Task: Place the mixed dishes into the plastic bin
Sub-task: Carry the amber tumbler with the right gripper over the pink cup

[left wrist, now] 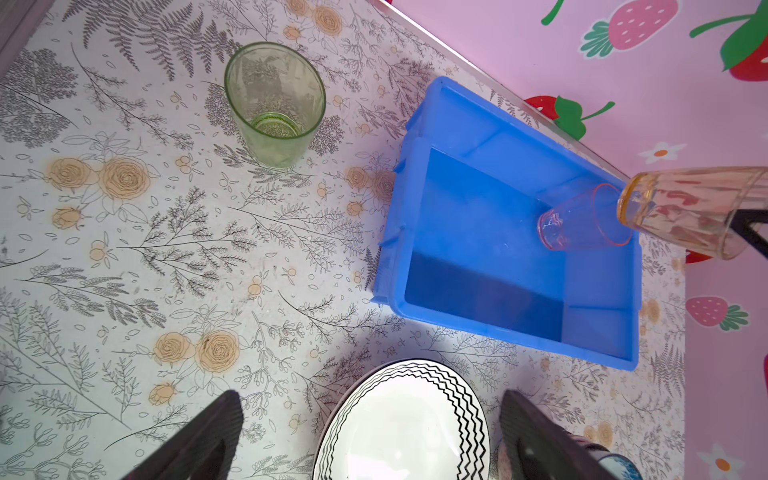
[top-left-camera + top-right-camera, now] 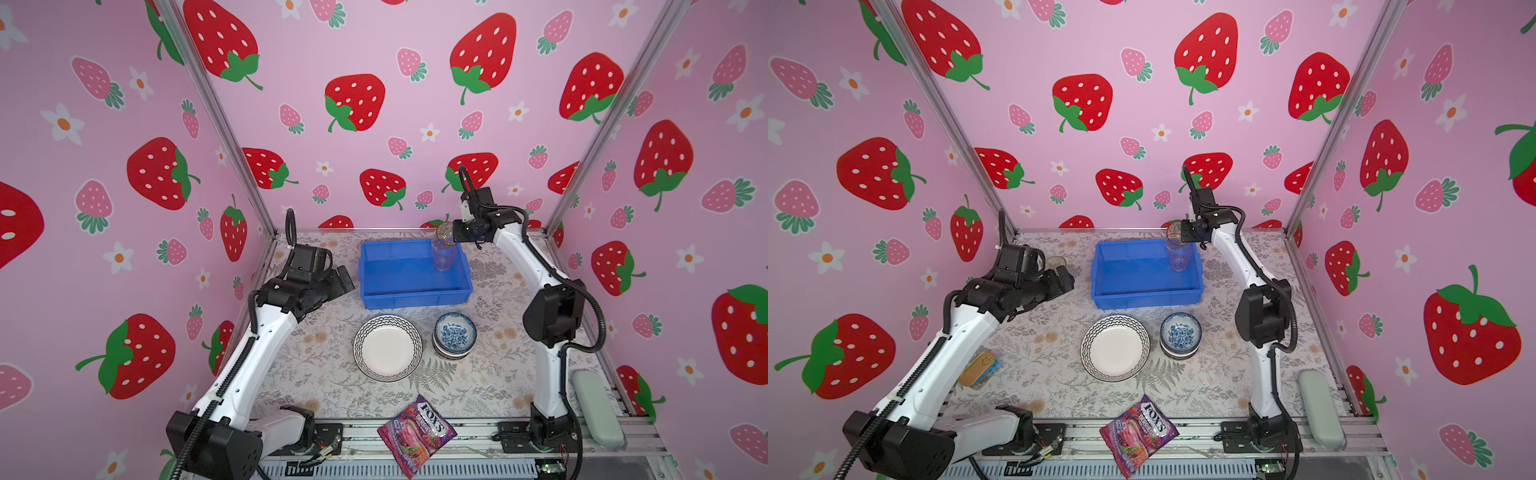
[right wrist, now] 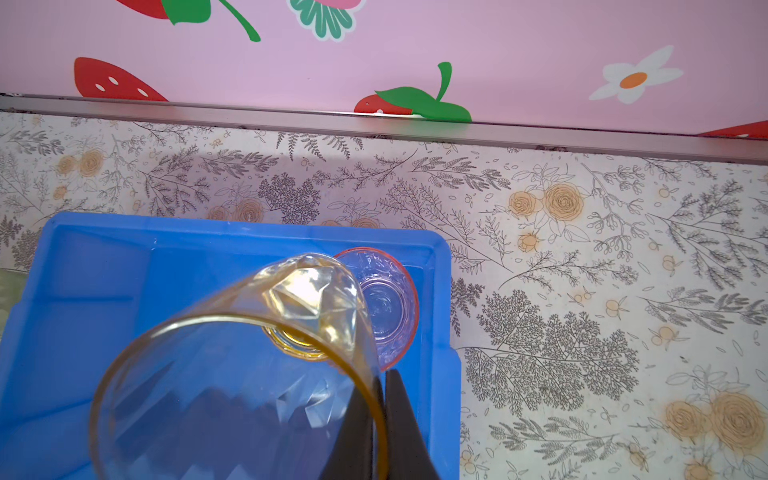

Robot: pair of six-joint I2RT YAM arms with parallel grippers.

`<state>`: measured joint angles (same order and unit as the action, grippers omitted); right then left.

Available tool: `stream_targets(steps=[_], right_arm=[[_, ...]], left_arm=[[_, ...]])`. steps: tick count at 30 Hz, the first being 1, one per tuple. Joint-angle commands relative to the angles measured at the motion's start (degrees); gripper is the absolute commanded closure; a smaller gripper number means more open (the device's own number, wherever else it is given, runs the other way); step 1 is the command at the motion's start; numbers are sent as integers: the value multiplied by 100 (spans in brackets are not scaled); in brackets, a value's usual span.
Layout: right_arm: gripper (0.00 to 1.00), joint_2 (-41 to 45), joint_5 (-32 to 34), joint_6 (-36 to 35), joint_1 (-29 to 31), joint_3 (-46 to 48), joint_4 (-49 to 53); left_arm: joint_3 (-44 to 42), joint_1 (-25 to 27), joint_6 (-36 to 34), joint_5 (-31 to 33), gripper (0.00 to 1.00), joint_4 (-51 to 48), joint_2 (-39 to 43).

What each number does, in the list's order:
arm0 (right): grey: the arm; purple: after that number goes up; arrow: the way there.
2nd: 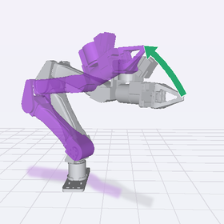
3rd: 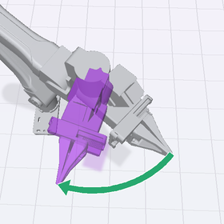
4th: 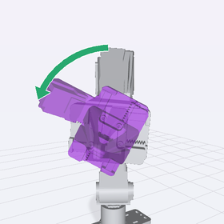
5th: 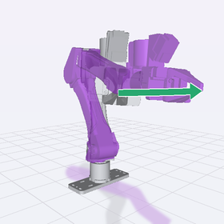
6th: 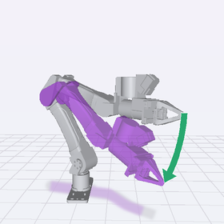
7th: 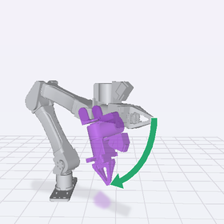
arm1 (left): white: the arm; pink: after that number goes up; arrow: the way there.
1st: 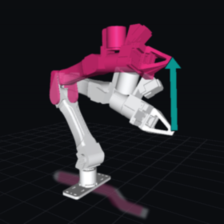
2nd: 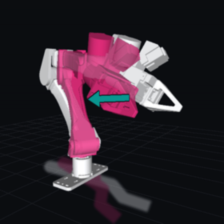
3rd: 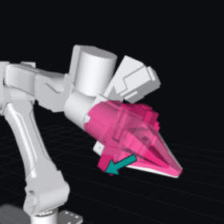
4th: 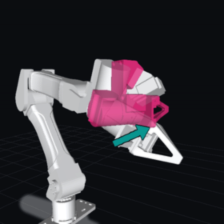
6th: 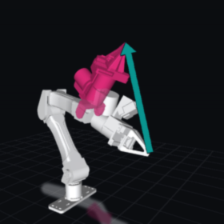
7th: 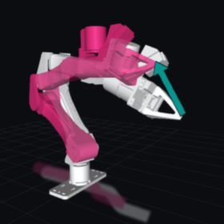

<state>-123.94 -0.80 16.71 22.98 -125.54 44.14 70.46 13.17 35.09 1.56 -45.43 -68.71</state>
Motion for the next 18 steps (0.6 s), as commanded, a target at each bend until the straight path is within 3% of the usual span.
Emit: stream_targets(steps=[1,9,18], right_arm=[[100,-171,-122,-61,-124,-480,138],[100,-547,-339,104,-241,-744,15],[100,-408,-417,113,-237,-545,-55]], left_arm=[[-74,-59,-236,192,1,-229,185],[-214,-214,-411,214,1,-301,362],[-302,-334,-424,100,1,-183,223]])
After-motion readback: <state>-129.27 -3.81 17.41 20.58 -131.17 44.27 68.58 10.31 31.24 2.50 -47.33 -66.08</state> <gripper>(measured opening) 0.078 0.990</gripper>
